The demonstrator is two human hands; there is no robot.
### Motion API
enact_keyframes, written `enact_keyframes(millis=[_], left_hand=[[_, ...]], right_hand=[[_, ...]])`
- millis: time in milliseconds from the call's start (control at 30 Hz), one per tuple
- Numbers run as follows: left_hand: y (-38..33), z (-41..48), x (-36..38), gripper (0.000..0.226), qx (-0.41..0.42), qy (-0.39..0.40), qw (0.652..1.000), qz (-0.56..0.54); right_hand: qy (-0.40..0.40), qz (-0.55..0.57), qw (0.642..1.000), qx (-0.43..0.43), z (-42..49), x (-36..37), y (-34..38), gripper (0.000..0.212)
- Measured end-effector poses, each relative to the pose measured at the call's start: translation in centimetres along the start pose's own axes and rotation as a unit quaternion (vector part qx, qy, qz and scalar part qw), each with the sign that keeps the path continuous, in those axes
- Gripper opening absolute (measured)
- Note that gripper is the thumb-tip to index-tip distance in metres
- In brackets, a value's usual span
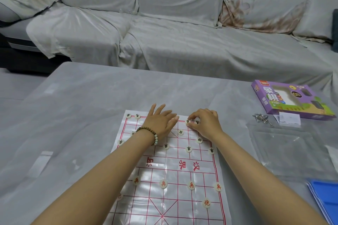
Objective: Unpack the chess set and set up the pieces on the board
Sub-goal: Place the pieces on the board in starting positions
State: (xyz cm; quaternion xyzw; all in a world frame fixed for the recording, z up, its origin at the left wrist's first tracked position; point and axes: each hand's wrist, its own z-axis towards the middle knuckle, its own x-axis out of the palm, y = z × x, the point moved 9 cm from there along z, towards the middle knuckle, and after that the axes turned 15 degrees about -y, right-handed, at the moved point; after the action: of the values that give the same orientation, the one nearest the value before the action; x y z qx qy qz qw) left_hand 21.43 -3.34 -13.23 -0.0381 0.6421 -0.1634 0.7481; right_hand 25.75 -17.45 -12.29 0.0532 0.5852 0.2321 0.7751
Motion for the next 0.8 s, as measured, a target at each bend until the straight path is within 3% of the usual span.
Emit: enact_keyframes(millis=[200, 300, 567, 800], left_hand=[[6.4, -2.8, -5.1, 0.076, -0.063, -0.101, 0.993, -0.023], [9.1, -5.3, -6.6, 0.087, -0.083, -0.127, 0.988, -0.006], [9.2, -9.4, -4.8, 0.111, -0.074, -0.077, 0.994, -0.007], [10.1, -9.9, -4.4, 0.072, -0.107, -0.063, 0.992, -0.009]], right_hand=[[-0.022, 0.031, 0.999, 0.001, -0.5, -0.9, 2.1, 0.031], [0.015, 0.093, 0.995, -0.026, -1.6, -0.3, 5.7, 0.033], [0.075, 0.084, 0.989, -0.092, -3.3, 2.8, 12.4, 0.025], [0.064, 0.020, 0.990, -0.120, -2.5, 4.5, 14.8, 0.027]])
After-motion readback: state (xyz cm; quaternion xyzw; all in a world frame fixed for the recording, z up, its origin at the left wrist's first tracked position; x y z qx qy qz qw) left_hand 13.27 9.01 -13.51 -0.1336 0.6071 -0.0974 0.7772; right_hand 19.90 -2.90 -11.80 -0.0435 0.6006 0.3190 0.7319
